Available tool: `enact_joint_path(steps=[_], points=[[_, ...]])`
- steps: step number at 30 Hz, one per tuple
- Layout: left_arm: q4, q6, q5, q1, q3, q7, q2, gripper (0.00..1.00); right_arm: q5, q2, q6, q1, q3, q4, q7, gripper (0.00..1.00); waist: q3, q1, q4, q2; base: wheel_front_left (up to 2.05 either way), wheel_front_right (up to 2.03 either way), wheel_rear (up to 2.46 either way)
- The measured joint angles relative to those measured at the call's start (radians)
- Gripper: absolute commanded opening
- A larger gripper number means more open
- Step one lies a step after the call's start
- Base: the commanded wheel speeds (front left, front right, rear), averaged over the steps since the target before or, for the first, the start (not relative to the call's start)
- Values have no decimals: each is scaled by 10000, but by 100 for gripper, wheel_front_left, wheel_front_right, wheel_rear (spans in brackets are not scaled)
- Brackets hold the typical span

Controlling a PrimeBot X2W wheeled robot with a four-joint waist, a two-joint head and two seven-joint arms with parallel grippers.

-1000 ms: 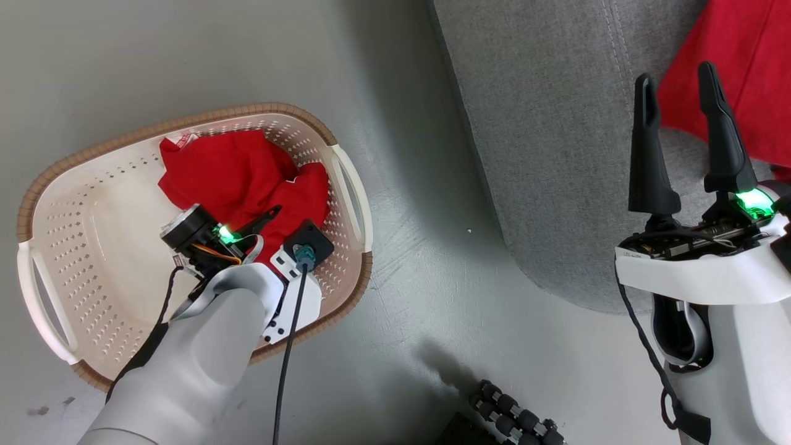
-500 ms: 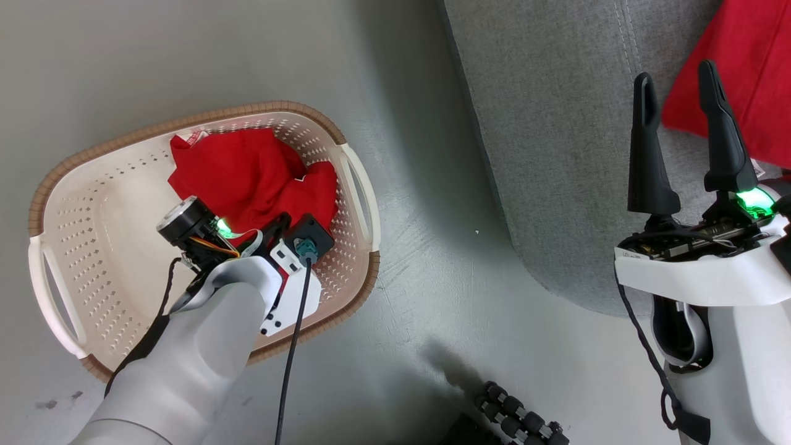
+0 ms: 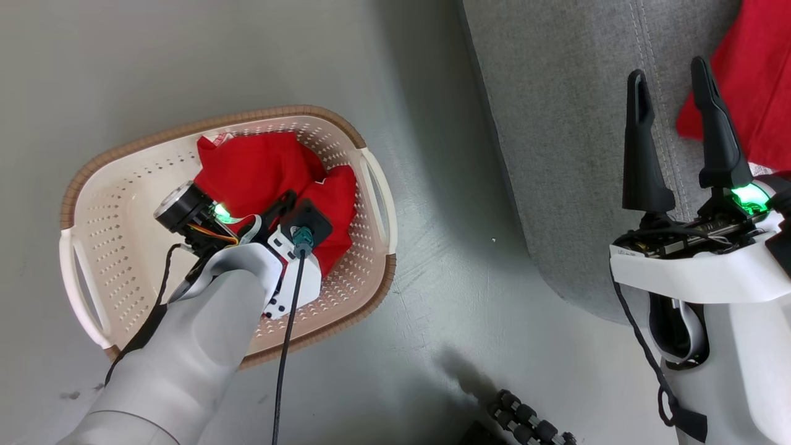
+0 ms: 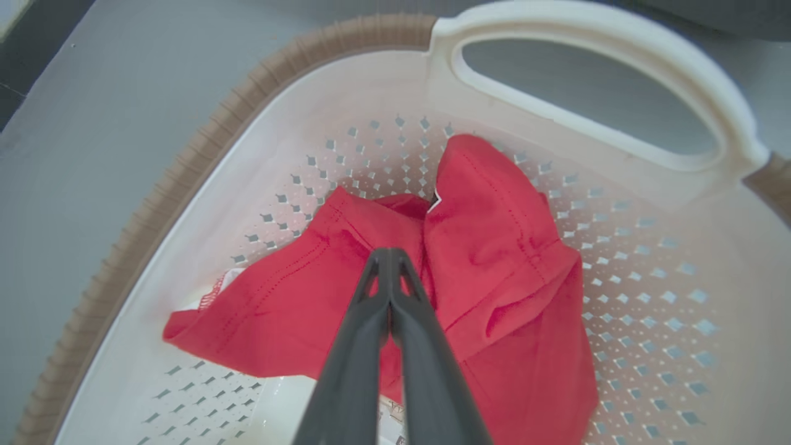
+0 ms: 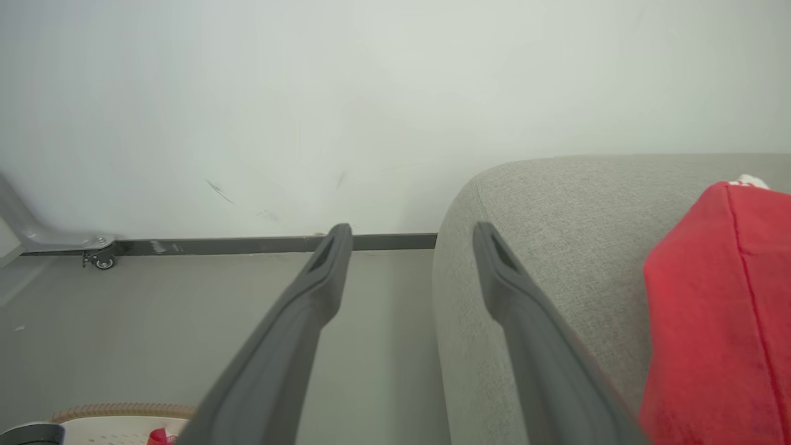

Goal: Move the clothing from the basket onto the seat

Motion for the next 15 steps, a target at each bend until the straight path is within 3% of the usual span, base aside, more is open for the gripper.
enact_joint_path(steps=[15], points=[[-821, 265, -658, -138, 577, -738, -265, 0, -261, -4, 0, -167, -150, 370, -2, 100, -626, 0, 539, 0, 0, 0, 0]])
